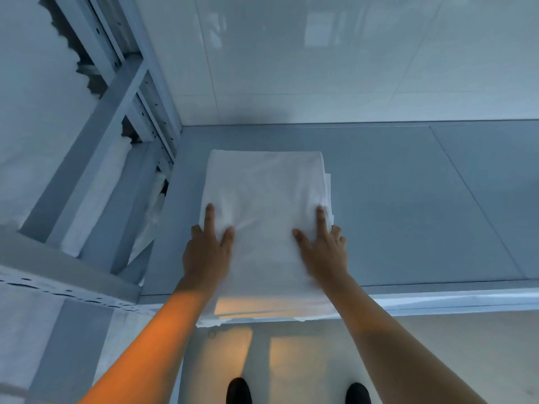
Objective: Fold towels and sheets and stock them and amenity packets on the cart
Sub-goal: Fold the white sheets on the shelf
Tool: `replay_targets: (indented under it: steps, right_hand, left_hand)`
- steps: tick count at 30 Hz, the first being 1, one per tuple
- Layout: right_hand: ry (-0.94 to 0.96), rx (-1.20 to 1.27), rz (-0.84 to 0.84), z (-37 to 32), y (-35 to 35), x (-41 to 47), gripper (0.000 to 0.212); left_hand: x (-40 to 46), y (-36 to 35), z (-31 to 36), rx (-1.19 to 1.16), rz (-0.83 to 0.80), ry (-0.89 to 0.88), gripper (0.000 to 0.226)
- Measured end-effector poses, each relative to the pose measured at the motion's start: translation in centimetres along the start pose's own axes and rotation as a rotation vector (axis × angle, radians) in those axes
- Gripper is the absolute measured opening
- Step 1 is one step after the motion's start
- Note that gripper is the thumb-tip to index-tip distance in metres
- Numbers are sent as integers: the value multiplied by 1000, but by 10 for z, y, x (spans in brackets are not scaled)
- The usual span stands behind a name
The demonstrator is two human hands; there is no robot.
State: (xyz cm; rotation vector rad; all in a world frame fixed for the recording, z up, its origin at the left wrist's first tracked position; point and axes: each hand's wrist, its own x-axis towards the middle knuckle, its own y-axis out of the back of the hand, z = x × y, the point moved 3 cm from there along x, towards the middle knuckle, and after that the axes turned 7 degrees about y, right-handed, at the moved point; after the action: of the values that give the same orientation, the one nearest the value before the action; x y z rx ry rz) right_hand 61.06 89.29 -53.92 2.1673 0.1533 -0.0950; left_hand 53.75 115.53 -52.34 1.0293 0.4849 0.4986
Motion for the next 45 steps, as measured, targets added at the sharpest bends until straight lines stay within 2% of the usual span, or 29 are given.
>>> replay_targets:
  steps: [12,18,22,25,30,33,35,37,42,45]
  right_hand:
    - [-161,41,38,145,108,-46,87]
    - [-230,159,-30,186,148,-21,115]
    - [-271,217,-117,190,150,-12,127]
    - [-281,239,-122,189,146,-6,131]
    - [-276,285,-117,189,144,-3,129]
    - [-268,283,-108,188,150,1,121]
    - [-256,262,-80,184,156,1,116]
    - [-243,202,-57,177,160,-3,112]
    - [-229,45,-1,152,155,-31,108]
    - [-266,136,-24,152,155,-37,117]
  left_hand:
    - [-109,-73,127,8,-130,-63,76]
    - [-110,-91,158,-156,-202,-56,82]
    - [-98,-90,158,-278,-230,135,99]
    - [-97,-89,161,-268,-231,184,101]
    - [-97,-90,160,-268,-305,291,113]
    - [-97,-88,162,-225,-318,376,104]
    - [-98,-84,168,-205,-320,373,94]
    - [-104,-82,174,-193,-292,378,93]
    - [-133,-81,193,-127,-128,324,89]
    - [-126,-85,181,-189,-198,330,91]
